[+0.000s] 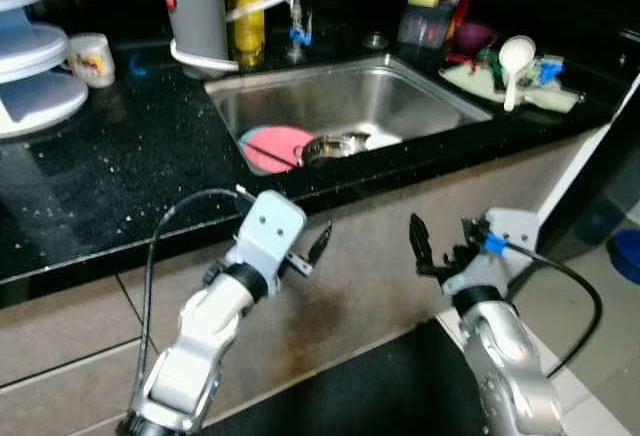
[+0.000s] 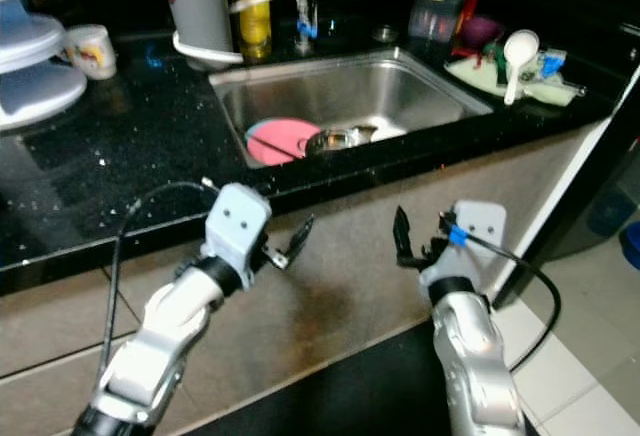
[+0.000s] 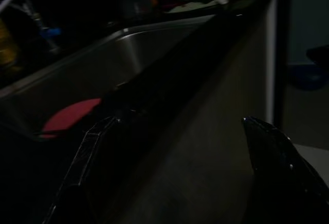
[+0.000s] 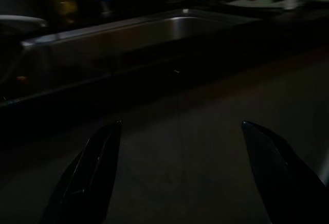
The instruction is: Kitchen organization
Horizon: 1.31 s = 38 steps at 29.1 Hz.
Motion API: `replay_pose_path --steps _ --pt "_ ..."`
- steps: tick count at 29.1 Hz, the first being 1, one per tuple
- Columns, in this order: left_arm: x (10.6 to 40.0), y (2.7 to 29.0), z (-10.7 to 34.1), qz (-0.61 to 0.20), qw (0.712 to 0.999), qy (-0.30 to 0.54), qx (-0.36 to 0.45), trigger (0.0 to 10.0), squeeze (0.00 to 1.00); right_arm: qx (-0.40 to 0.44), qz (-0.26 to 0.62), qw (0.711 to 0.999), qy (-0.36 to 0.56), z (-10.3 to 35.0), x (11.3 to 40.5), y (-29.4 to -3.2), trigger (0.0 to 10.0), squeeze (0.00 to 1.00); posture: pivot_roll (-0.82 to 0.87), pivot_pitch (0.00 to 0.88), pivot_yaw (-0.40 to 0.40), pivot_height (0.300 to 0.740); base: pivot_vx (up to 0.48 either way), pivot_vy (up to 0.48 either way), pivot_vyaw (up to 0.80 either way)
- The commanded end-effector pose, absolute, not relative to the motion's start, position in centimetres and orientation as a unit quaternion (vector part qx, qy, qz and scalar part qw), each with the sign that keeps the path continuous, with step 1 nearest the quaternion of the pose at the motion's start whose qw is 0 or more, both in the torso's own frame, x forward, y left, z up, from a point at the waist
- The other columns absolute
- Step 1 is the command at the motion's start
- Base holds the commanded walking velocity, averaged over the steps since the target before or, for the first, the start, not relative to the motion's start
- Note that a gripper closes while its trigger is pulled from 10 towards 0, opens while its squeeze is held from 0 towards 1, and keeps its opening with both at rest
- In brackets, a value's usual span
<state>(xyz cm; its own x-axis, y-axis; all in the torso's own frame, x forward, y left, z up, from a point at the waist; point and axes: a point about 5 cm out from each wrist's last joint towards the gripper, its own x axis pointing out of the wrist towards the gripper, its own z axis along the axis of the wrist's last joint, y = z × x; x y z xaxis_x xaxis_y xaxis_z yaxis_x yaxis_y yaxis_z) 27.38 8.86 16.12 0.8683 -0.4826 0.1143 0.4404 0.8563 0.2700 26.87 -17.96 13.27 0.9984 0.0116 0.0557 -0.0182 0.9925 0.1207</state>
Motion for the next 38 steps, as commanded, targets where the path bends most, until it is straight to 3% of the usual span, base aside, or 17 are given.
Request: replay_pose_path --steps 1,23,32,38 --pt "27.52 9.19 15.42 -0.240 0.960 -0.075 0.124 10.0 0.00 0.061 0.005 0.998 -0.018 12.66 26.70 -17.99 10.0 0.00 0.03 0.000 -0.085 0.740 -0.262 0.000 0.00" --pt "28.25 10.03 14.55 -0.222 0.966 -0.057 0.121 10.0 0.00 0.053 0.042 0.997 -0.024 12.50 26.26 -17.70 10.0 0.00 0.02 0.000 -0.090 0.740 -0.263 0.000 0.00" --pt "28.39 9.92 14.61 -0.220 0.967 -0.058 0.117 10.0 0.00 0.052 0.045 0.997 -0.023 12.43 26.23 -17.74 10.0 0.00 0.02 0.000 -0.093 0.740 -0.254 0.000 0.76" --pt "28.43 9.71 14.53 -0.224 0.966 -0.058 0.114 10.0 0.00 0.055 0.030 0.998 -0.006 11.93 26.34 -18.06 10.0 0.00 0.01 0.000 -0.092 0.740 -0.205 0.000 0.00"
